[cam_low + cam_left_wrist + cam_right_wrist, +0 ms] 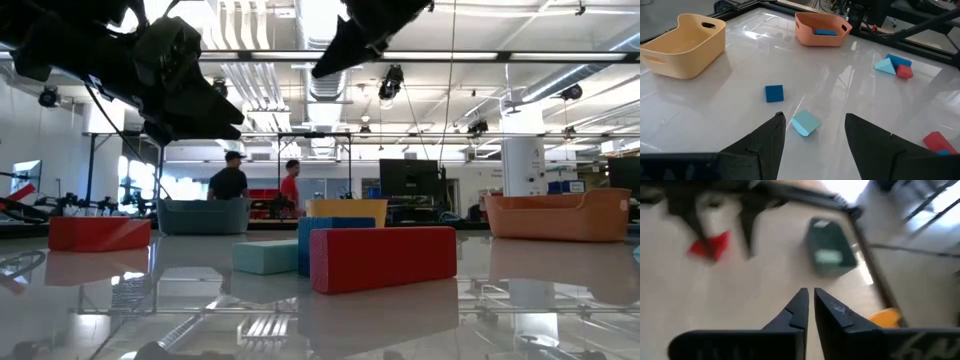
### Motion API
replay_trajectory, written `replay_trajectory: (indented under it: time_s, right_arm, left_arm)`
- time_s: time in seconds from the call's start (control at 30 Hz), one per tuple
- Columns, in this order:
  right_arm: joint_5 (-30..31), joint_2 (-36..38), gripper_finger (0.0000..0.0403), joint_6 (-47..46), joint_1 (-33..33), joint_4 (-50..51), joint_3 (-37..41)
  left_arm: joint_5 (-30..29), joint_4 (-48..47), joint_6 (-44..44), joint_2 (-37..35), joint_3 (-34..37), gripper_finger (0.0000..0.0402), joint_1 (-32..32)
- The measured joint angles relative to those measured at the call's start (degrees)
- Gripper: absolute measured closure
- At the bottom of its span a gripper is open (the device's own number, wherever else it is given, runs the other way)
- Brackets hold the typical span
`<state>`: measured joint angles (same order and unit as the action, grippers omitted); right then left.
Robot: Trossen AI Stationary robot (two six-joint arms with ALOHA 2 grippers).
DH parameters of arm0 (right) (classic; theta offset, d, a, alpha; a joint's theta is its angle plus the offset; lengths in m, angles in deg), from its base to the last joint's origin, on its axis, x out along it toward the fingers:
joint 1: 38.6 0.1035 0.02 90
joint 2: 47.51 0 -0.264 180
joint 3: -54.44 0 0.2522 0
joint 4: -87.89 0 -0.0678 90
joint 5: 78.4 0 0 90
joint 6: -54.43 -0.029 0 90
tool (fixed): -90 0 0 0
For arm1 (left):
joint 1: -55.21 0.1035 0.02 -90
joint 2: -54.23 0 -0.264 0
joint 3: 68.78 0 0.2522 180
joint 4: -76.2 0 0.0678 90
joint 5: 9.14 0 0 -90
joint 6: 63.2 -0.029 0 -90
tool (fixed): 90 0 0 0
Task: Sort & place blocks by color
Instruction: Put the blue block into the orange bin
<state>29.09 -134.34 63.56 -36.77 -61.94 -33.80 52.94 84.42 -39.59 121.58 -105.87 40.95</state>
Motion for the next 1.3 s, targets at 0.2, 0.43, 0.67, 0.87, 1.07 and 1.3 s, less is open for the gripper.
replay_trajectory:
  time_s: [0.2, 0.43, 0.67, 0.87, 1.07, 1.3]
  right_arm:
    - [0.1, -0.3, 0.0394, -7.5, 5.9, 4.3, 2.9]
    - [1.0, -0.3, 0.0394, -12.6, 8.4, 3.2, 6.6]
    - [9.0, -0.3, 0.0394, -5.7, 7.1, -4.0, 7.5]
    - [9.2, -0.2, 0.0394, -3.8, 5.3, -5.4, 7.5]
    - [3.5, 0.2, 0.0394, -11.2, 8.0, 0.2, 8.3]
    - [3.4, 0.2, 0.0394, -18.8, 10.7, -5.4, 15.3]
  left_arm:
    - [0.0, 0.0, 0.0, 0.0, 0.0, 0.0212, 0.0]
    - [0.0, 0.0, -0.1, 0.0, 0.0, 0.0212, 0.0]
    - [0.0, 0.0, -0.3, 0.0, 0.0, 0.0212, 0.0]
    - [0.0, 0.0, -0.3, 0.0, 0.0, 0.0212, 0.0]
    - [0.0, -0.1, -0.3, 0.0, 0.0, 0.0212, 0.0]
    - [0.0, 0.0, -0.3, 0.0, 0.0, 0.0212, 0.0]
